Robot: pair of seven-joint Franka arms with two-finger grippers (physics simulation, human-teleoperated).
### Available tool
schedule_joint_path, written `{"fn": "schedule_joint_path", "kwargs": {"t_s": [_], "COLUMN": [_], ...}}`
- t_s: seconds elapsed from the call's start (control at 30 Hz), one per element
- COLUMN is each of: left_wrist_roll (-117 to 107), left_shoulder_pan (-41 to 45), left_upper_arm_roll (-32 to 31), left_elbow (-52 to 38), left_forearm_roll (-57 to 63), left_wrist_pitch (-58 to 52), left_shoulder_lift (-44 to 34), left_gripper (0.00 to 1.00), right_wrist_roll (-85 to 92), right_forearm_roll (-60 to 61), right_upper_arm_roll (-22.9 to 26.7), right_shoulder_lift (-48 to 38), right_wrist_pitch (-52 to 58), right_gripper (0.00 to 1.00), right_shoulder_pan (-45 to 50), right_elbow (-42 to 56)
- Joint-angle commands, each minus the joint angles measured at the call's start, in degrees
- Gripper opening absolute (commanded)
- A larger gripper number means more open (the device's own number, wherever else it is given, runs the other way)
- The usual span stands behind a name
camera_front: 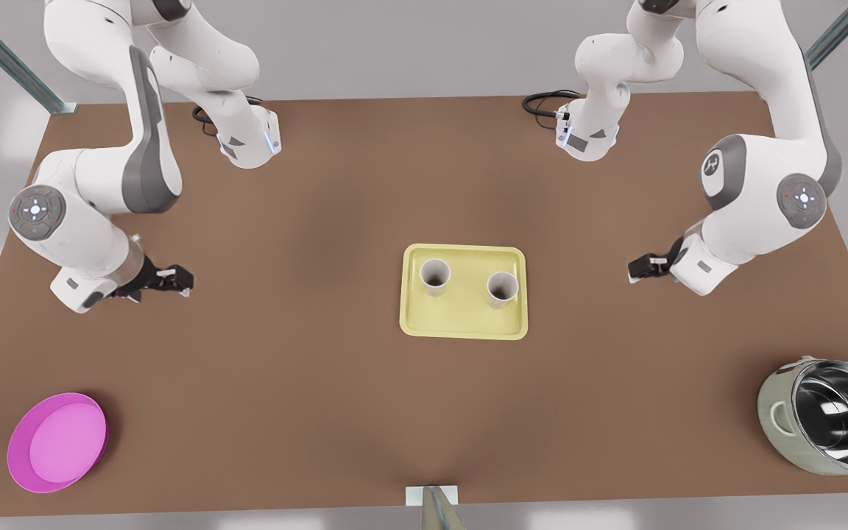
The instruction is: Use the left arm to pick up the white IKEA cup from the tray and place it on the middle-left position; use the right arm to pick up the white IKEA cup from the tray and place it on the middle-right position
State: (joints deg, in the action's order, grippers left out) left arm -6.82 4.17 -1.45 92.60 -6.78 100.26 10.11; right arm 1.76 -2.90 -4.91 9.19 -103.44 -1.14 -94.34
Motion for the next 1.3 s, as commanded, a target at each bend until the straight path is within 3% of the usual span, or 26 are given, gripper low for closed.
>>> {"fn": "schedule_joint_path", "kwargs": {"t_s": [0.0, 0.1, 0.2, 0.33, 0.43, 0.53, 0.73, 0.8, 1.27], "left_wrist_roll": [-3.5, -2.8, -3.7, -17.7, -17.1, -12.8, -12.9, -13.5, -16.3], "left_shoulder_pan": [0.0, 3.3, 13.2, 20.3, 20.4, 18.9, 18.8, 19.2, 21.3], "left_upper_arm_roll": [0.0, -0.3, -1.2, -1.2, -1.2, -0.7, -0.7, -0.7, -1.0], "left_elbow": [0.1, -0.3, -2.8, 2.1, 8.5, 9.0, 12.0, 21.9, 23.4], "left_forearm_roll": [0.0, 0.0, 3.1, 3.1, 6.5, 7.6, 8.6, 8.6, 8.8], "left_wrist_pitch": [4.7, 8.3, 8.5, 15.0, 20.5, 20.7, 24.3, 32.5, 36.0], "left_shoulder_lift": [0.0, 4.7, 6.5, 8.5, 9.0, 9.5, 11.1, 6.2, 9.7], "left_gripper": [1.0, 1.0, 1.0, 1.0, 1.0, 1.0, 1.0, 1.0, 1.0], "right_wrist_roll": [0.0, -0.2, -0.4, -8.3, -15.5, -24.4, -31.3, -32.2, -35.9], "right_forearm_roll": [-0.1, 0.0, 0.3, -0.2, 0.3, 3.7, 3.7, 3.4, -3.3], "right_upper_arm_roll": [0.0, -0.1, -0.3, -0.4, -0.8, -2.7, -3.4, -3.5, -3.6], "right_shoulder_lift": [-0.1, -0.1, 5.7, 10.8, 14.6, 19.7, 27.9, 29.1, 32.0], "right_wrist_pitch": [-4.5, -4.4, -4.3, -4.4, -6.7, -6.7, -11.8, -12.1, -16.6], "right_gripper": [1.0, 1.0, 1.0, 1.0, 1.0, 1.0, 1.0, 1.0, 1.0], "right_shoulder_pan": [0.0, 0.2, 11.7, 22.0, 25.7, 27.5, 31.7, 33.2, 38.0], "right_elbow": [0.0, 0.3, 5.2, 8.6, 10.3, 17.7, 23.2, 23.2, 17.1]}}
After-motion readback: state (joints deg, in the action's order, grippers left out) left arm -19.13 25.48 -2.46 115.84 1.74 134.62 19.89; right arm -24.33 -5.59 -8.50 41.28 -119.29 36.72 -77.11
